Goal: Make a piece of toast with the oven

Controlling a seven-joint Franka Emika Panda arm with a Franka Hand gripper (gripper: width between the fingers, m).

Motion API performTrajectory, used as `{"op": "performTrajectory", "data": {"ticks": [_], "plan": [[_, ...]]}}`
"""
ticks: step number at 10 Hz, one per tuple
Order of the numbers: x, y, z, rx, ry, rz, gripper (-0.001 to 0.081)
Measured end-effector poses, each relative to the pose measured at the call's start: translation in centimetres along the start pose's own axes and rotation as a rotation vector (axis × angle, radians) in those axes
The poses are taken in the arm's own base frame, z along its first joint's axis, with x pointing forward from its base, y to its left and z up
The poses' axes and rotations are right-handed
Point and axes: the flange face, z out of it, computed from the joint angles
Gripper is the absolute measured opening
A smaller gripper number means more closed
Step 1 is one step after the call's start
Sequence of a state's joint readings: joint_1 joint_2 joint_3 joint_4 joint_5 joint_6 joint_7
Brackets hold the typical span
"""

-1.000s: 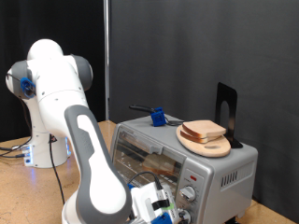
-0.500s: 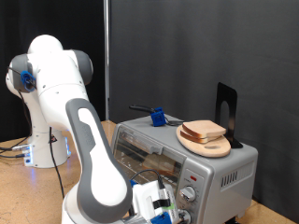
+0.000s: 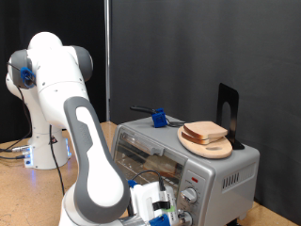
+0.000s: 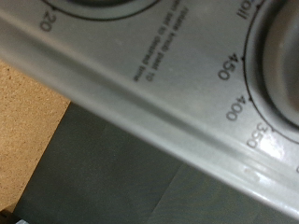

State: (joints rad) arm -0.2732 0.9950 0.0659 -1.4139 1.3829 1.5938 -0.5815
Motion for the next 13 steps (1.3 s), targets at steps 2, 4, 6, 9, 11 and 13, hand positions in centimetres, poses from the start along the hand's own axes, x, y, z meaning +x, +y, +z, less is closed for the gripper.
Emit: {"op": "performTrajectory", "data": {"ticks": [2, 4, 6, 9, 11, 13], "plan": [[0.0, 0.1, -0.1, -0.006, -0.002, 0.002, 0.0285], [-0.2, 0.2, -0.1, -0.02, -0.018, 0.027, 0.0421], [-0.8, 0.4, -0.1, -0.063, -0.079, 0.134, 0.0665], [-1.5, 0.5, 0.1, -0.095, -0.151, 0.258, 0.0682], [-1.8, 0.7, 0.3, -0.084, -0.173, 0.279, 0.0682], [-1.9, 1.1, 0.3, -0.086, -0.169, 0.321, 0.0682]]}}
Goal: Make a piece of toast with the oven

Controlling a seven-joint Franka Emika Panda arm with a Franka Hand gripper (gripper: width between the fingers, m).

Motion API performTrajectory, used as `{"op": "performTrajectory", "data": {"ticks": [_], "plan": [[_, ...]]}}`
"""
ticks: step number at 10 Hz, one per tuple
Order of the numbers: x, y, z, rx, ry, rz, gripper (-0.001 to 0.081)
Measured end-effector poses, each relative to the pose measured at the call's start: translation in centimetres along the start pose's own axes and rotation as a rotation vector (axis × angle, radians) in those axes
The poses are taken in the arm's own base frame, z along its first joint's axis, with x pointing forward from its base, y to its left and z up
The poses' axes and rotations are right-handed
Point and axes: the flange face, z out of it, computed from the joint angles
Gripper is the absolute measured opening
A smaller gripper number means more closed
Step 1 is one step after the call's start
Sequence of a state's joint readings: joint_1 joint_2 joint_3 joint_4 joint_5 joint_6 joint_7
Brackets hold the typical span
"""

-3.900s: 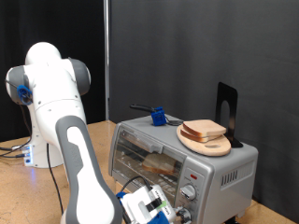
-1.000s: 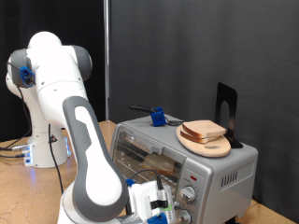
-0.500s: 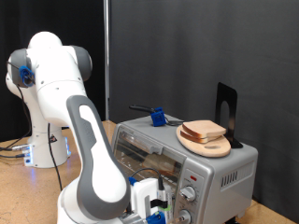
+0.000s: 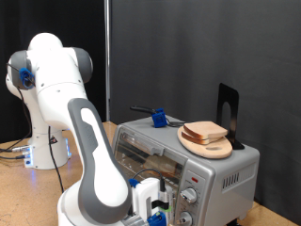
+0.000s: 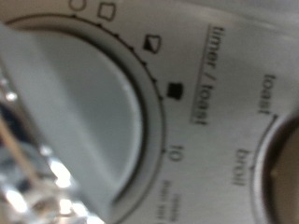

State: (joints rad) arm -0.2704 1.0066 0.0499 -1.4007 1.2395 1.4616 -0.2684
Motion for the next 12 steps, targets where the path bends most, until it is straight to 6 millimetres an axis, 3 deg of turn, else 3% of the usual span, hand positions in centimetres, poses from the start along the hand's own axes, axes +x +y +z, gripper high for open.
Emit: {"op": "performTrajectory", "data": {"ticks": [3, 4, 12], "plan": [[-0.2, 0.2, -0.4, 0.002, -0.007, 0.016, 0.0682], [-0.6, 0.2, -1.6, 0.009, -0.022, 0.013, 0.0682], [-4.0, 0.4, -16.7, 0.115, -0.003, -0.011, 0.0682]]}}
